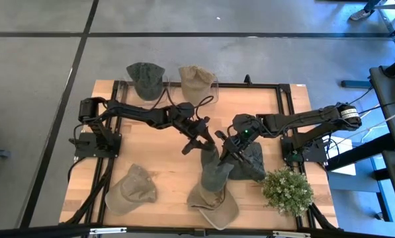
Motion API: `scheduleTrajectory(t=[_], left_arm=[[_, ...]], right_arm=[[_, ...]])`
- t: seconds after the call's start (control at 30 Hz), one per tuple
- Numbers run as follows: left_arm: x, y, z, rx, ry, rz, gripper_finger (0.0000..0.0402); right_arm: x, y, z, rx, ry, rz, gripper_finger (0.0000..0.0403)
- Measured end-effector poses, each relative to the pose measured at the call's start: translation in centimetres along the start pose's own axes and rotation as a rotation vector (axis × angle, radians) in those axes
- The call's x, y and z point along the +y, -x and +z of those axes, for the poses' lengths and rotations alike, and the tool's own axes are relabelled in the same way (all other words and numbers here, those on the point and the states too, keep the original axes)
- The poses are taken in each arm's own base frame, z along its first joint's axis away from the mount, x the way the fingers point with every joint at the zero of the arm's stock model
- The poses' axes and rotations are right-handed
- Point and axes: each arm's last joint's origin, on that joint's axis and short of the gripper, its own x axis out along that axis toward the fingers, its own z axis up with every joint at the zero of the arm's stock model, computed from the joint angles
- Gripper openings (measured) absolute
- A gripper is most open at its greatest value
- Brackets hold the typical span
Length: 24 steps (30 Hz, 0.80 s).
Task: Pick & Place hat
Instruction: Put the left blue cap into the left transparent bin
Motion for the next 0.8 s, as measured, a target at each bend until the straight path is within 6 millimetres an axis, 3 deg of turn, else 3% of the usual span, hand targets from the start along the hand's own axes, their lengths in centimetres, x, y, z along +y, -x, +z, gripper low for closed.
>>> scheduleTrajectory(t=[0.37, 0.63, 0.8], left_arm=[[-1.3, -0.6, 0.0, 0.006, -0.012, -0.152, 0.0164], [-0.5, -0.3, -0.1, 0.014, 0.029, -0.016, 0.0164], [-0.6, -0.3, -0.1, 0.014, 0.032, -0.038, 0.0164]], right_arm=[[-0.4, 0.2, -0.1, 0.002, -0.027, -0.014, 0.0005], [0.2, 0.0, 0.2, -0.028, -0.012, 0.078, 0.0005], [0.1, -0.2, -0.1, -0.011, -0.074, 0.084, 0.0005]])
